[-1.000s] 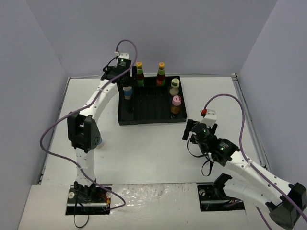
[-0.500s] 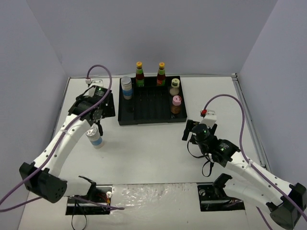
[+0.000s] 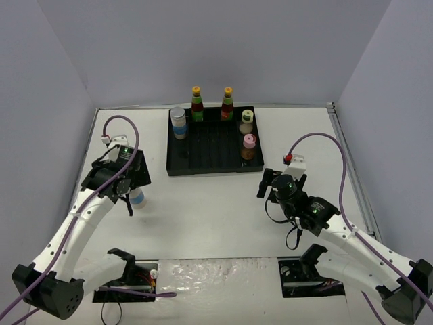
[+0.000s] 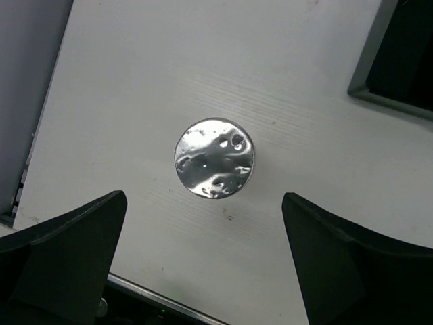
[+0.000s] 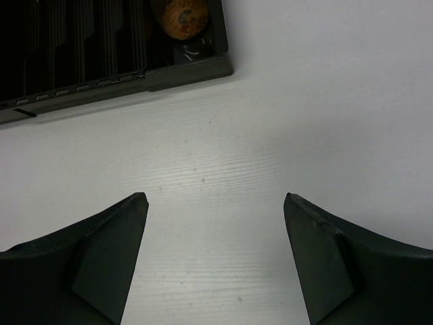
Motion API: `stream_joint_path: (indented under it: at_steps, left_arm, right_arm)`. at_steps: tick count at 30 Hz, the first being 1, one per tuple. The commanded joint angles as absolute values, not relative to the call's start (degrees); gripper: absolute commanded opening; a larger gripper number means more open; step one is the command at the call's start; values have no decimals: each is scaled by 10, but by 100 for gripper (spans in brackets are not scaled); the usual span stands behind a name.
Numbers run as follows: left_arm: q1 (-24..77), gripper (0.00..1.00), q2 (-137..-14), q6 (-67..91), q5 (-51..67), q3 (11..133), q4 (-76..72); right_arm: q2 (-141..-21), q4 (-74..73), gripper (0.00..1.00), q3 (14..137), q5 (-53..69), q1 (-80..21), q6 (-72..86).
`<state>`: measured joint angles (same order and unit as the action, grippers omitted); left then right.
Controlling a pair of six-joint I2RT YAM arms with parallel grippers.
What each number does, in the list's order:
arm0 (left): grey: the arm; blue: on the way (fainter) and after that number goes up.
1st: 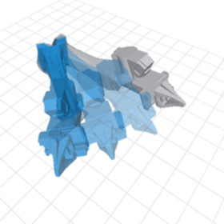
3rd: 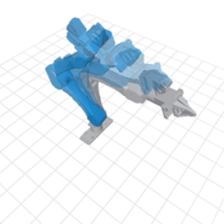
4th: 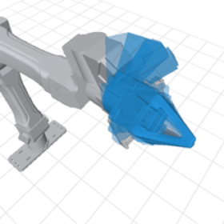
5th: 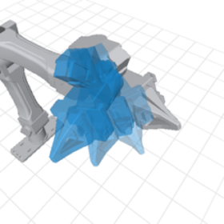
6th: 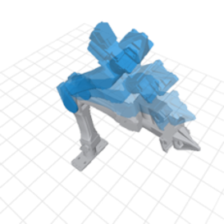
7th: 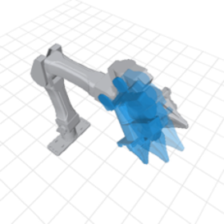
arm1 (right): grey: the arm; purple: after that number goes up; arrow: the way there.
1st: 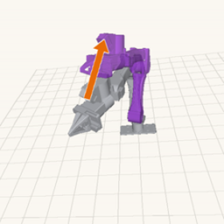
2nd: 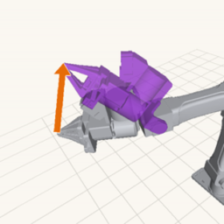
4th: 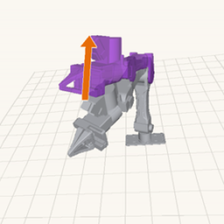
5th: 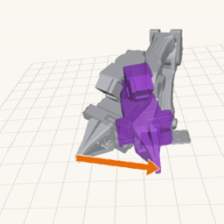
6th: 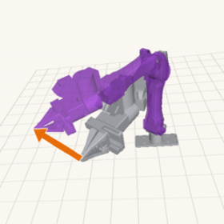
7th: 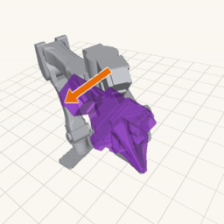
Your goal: Organize the condiment bottles
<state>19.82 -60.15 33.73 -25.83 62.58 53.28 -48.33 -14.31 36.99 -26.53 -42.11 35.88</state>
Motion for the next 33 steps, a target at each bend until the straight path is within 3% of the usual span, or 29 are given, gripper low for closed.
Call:
stream_joint_path:
  at_steps: [1,24,33]
  left_arm:
    - [162,97,-599,348,-212,604,479]
    - [94,97,-678,345,-150,593,422]
    - [94,88,-672,358,-131,583,424]
  right_arm:
    - [-473,-119,78,371,-275,-425,356]
    - [-471,-118,78,369,-275,-425,355]
    - [-472,-117,78,369,-277,-425,355]
